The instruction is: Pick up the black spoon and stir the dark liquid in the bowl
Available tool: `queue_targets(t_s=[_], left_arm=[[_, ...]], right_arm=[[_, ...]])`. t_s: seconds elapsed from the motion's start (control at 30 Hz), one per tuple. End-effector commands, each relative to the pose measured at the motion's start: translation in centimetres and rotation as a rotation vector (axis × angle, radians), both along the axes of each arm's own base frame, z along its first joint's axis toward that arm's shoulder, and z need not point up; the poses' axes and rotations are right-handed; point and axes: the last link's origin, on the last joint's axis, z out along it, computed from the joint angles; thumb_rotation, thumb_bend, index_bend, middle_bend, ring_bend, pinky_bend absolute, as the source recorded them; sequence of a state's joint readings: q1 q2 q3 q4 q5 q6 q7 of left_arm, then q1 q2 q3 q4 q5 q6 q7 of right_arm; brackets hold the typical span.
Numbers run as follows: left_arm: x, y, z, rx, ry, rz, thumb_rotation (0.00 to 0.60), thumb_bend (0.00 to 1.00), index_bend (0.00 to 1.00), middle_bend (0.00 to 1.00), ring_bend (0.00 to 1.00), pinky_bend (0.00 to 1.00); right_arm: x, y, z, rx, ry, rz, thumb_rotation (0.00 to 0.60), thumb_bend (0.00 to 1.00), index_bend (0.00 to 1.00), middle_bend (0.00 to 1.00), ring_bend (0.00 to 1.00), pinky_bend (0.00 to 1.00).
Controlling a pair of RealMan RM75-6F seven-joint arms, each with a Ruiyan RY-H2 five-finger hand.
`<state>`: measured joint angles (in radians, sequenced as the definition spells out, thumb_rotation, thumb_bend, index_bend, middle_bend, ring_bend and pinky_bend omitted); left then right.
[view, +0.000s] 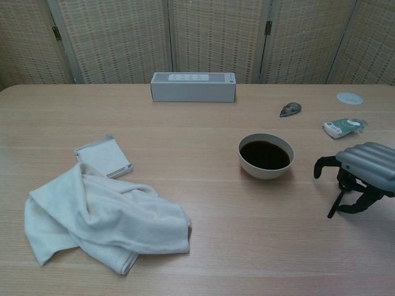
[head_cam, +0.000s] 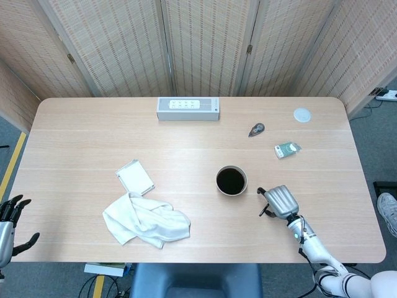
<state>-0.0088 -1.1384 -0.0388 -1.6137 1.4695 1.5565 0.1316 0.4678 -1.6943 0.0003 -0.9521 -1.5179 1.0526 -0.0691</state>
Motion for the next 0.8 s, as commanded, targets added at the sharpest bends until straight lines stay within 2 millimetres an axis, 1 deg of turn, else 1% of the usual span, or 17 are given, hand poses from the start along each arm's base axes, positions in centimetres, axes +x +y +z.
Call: queue_targets(t_s=[0.03, 0.23, 0.33, 0.43, 0.53, 0.7, 0.8], left_arm=[[-0.1, 0.0, 0.0, 0.000, 0.000, 0.002, 0.600, 0.24, 0.21, 0.15, 0.16, 0.19], [-0.3, 0.0, 0.0, -0.004, 0.000, 0.007, 0.600, 0.24, 0.21, 0.15, 0.16, 0.18], [-0.3, 0.1, 0.0, -0.004, -0.002, 0.008, 0.600, 0.24, 0.21, 0.15, 0.16, 0.18], [-0.3, 0.0, 0.1, -0.002, -0.003, 0.007, 0.600, 0.24, 0.21, 0.15, 0.16, 0.18], [-0.5, -0.1, 0.2, 0.003, -0.003, 0.013, 0.600, 0.24, 0.21, 0.15, 0.16, 0.18], [-0.3, -0.2, 0.1, 0.000, -0.005, 0.009, 0.600, 0.24, 0.21, 0.15, 0.16, 0.19], [-0.2, -0.1, 0.0, -0.003, -0.007, 0.002, 0.600, 0.24, 0.21, 0.15, 0.16, 0.19]], right_arm=[[0.5, -0.4, -0.2, -0.005, -0.011, 0.006, 0.600, 0.11, 0.36, 0.88, 1.00, 1.00], [1.7, -1.6, -0.9, -0.010, -0.016, 0.021, 0.600, 0.11, 0.36, 0.88, 1.00, 1.00], [2.2, -1.9, -1.0, -0.009, -0.026, 0.028, 0.600, 0.11, 0.36, 0.88, 1.00, 1.00], [2.3, -1.4, -0.8, 0.010, -0.036, 0.040, 0.600, 0.11, 0.36, 0.88, 1.00, 1.00], [2.0, -0.1, -0.1, 0.046, -0.037, 0.057, 0.600, 0.13, 0.37, 0.88, 1.00, 1.00], [1.2, 1.2, 1.0, 0.078, 0.000, 0.079, 0.600, 0.24, 0.42, 0.88, 1.00, 1.00], [0.7, 1.4, 1.3, 0.085, 0.028, 0.081, 0.600, 0.27, 0.46, 0.89, 1.00, 1.00]])
